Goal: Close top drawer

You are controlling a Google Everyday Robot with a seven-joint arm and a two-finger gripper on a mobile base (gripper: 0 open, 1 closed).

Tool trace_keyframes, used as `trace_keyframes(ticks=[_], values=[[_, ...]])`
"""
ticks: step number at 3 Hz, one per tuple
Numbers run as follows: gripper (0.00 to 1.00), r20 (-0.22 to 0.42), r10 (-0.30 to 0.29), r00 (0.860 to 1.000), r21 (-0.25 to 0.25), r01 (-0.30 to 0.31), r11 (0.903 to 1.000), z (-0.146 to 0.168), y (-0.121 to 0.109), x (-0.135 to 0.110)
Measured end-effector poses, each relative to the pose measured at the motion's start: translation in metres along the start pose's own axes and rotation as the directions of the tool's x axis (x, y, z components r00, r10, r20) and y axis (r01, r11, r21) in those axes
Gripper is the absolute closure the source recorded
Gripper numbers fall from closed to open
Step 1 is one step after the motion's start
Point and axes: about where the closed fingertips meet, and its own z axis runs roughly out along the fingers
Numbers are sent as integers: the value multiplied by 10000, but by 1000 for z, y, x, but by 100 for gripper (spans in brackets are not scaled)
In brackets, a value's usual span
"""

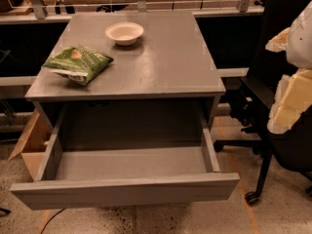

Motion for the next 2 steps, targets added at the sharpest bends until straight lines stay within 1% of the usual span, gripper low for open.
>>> trace_keyframes(ticks=[1,2], values=[[0,-7,14,10000,-12,-14,10000,1,0,0],[0,-362,635,9973,-604,-656,9960,28,20,7]])
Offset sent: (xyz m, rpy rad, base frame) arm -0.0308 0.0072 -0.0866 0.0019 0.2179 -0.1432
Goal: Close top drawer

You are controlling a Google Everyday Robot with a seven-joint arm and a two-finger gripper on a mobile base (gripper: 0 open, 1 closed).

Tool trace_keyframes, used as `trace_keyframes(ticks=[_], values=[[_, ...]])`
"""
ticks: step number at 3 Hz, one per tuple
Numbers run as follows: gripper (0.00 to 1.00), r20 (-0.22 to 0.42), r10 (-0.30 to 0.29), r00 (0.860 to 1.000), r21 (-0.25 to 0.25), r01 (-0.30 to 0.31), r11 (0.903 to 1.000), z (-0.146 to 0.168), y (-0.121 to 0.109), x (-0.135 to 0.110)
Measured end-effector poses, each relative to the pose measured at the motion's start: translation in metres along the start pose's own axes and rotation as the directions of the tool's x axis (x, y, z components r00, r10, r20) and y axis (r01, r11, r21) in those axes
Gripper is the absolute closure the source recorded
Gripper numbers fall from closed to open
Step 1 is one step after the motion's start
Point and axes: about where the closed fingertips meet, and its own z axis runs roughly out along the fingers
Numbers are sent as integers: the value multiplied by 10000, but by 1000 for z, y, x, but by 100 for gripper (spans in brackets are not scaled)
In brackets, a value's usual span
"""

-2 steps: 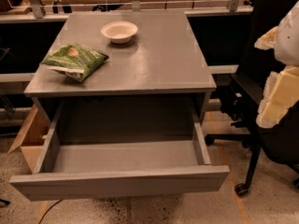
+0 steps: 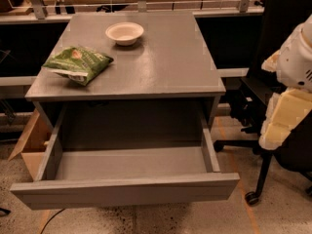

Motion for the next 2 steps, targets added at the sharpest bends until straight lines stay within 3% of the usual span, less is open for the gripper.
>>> trace_keyframes(ticks=[1,2], values=[[0,-377,789,9962,-947,-821,9921,42,34,9],[0,-1184,1439,9825,-1530,-1613,9750,78,68,17]])
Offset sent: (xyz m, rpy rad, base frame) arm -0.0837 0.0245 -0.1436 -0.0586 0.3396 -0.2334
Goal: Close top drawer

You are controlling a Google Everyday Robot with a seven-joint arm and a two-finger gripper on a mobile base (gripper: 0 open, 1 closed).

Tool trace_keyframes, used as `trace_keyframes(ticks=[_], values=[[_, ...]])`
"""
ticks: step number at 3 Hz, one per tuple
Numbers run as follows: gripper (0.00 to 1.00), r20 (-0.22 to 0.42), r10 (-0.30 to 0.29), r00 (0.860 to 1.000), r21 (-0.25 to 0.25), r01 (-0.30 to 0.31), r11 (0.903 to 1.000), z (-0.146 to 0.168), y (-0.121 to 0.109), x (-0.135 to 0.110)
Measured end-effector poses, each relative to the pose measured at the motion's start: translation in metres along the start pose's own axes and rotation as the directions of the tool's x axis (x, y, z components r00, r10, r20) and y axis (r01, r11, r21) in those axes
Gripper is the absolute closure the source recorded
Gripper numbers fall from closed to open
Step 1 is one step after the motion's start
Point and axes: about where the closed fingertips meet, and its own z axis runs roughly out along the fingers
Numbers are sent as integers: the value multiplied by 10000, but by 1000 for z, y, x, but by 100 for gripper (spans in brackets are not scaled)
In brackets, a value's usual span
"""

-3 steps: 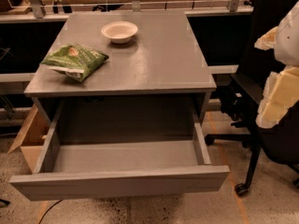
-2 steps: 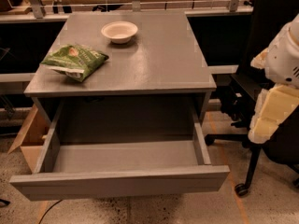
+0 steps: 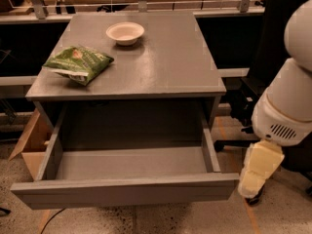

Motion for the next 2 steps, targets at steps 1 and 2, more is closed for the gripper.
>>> trace_keyframes(ticks=[1,2], values=[[0,-755,736,9944,-683,-788,9945,39,31,9],[0,-697,762,9947,-677,-809,9944,38,30,10]])
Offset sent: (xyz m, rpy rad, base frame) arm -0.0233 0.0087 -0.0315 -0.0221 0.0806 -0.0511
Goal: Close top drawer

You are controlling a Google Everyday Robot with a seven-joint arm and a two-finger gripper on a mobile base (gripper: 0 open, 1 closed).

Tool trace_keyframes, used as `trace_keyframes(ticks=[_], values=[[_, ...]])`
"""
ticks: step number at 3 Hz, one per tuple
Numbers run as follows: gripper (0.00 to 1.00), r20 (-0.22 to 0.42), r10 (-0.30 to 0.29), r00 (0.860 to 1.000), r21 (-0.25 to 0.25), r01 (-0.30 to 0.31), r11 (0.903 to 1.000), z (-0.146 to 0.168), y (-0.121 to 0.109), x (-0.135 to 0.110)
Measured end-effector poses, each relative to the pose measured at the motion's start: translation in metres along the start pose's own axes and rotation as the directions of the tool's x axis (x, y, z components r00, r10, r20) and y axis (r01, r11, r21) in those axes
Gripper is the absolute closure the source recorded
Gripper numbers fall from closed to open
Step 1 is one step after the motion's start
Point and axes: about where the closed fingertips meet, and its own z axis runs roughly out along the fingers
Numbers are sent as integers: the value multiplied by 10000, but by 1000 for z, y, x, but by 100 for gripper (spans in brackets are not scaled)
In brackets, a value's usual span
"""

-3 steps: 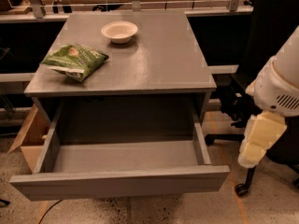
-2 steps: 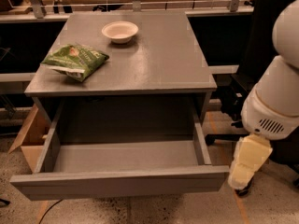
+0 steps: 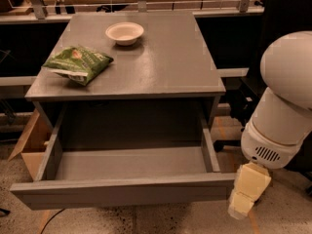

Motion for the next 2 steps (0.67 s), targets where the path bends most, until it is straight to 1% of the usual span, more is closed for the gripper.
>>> trace_keyframes(ticks=[1,2], values=[[18,223,275,9994,-306,-268,9992,19,9,0],[42,156,669,9976,-849,-653,9942,49,25,-4]])
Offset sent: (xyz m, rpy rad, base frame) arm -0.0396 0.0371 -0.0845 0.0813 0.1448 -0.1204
